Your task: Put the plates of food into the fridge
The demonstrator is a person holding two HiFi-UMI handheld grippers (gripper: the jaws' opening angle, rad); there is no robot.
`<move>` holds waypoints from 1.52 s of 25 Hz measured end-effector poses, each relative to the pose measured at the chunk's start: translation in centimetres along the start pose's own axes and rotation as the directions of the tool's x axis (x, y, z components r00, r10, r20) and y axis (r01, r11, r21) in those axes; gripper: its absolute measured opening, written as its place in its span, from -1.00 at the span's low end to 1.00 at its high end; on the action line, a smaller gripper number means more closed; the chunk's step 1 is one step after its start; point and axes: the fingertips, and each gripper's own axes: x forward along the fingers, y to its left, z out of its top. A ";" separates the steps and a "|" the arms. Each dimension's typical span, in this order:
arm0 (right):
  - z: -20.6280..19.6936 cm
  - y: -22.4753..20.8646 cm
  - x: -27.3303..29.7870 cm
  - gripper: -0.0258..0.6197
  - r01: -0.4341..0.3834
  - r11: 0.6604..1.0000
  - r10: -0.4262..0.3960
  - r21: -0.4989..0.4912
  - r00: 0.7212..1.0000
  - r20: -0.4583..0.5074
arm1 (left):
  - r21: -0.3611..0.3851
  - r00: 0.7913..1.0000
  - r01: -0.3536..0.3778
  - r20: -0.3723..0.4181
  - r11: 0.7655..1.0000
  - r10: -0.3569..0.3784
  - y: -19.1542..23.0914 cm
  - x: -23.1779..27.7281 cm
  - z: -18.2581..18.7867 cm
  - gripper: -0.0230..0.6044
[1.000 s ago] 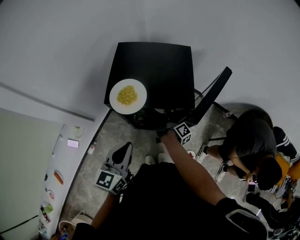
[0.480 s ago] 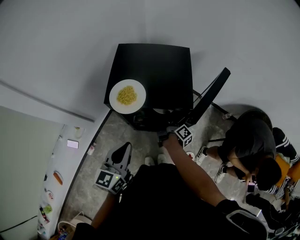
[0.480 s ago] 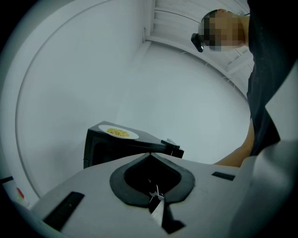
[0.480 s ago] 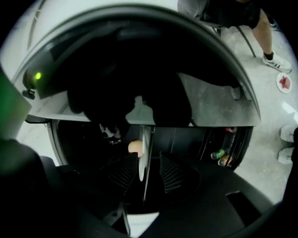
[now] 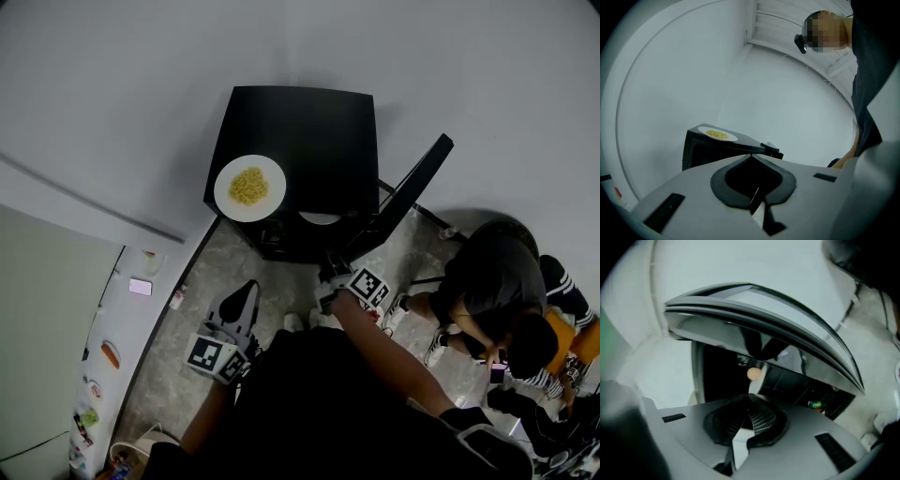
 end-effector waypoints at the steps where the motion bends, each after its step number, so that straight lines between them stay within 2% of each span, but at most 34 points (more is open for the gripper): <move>1: -0.1 0.8 -0.4 -0.84 -0.025 0.998 0.024 -0.058 0.999 -0.023 | -0.002 1.000 -0.003 0.003 1.000 0.003 0.0 -0.1 0.0 -0.85; 3: -0.3 2.6 -1.3 -0.84 -0.084 0.978 0.070 -0.192 0.994 -0.080 | -0.006 1.000 -0.001 0.010 1.000 0.001 -0.2 -0.2 0.1 -0.85; 5: -0.6 4.5 -2.2 -0.84 -0.152 0.938 0.116 -0.312 0.985 -0.130 | 0.001 1.000 0.005 0.018 1.000 -0.005 -0.3 -0.3 0.1 -0.85; 8: -0.8 6.8 -3.6 -0.84 -0.234 0.873 0.170 -0.428 0.968 -0.183 | 0.008 1.000 0.002 0.019 1.000 -0.002 -0.4 -0.5 0.0 -0.85; 16: -1.7 11.0 -6.6 -0.84 -0.358 0.711 0.237 -0.606 0.932 -0.273 | -0.007 1.000 -0.006 0.024 1.000 0.006 -1.0 -1.1 -0.3 -0.85; 19: -2.0 12.7 -7.5 -0.84 -0.404 0.643 0.267 -0.651 0.915 -0.303 | -0.007 1.000 0.000 0.025 1.000 0.000 -1.2 -1.2 -0.4 -0.85; 23: -2.0 14.8 -8.6 -0.84 -0.437 0.572 0.298 -0.694 0.899 -0.321 | 0.002 1.000 -0.003 0.029 1.000 0.002 -1.2 -1.3 -0.4 -0.85; 27: -2.0 16.0 -9.5 -0.84 -0.450 0.546 0.309 -0.706 0.892 -0.330 | 0.001 0.999 -0.035 0.018 0.999 0.035 -0.8 -1.3 -0.5 -0.85; 31: -2.2 16.3 -10.2 -0.84 -0.462 0.520 0.311 -0.718 0.886 -0.345 | -0.130 0.996 -0.028 0.077 0.991 0.038 0.1 -1.1 0.2 -0.85; 34: -2.2 16.7 -10.5 -0.84 -0.476 0.537 0.333 -0.696 0.878 -0.343 | -0.189 0.996 -0.036 0.076 0.981 0.052 1.2 -0.6 -0.4 -0.85; 36: -2.2 16.6 -10.6 -0.84 -0.478 0.550 0.334 -0.685 0.877 -0.344 | -0.266 0.996 -0.045 0.067 0.963 0.065 2.3 0.0 -1.0 -0.85; 38: -2.4 16.5 -10.5 -0.84 -0.482 0.553 0.333 -0.680 0.876 -0.350 | -0.371 0.994 -0.047 0.070 0.928 0.078 3.3 0.7 -1.1 -0.85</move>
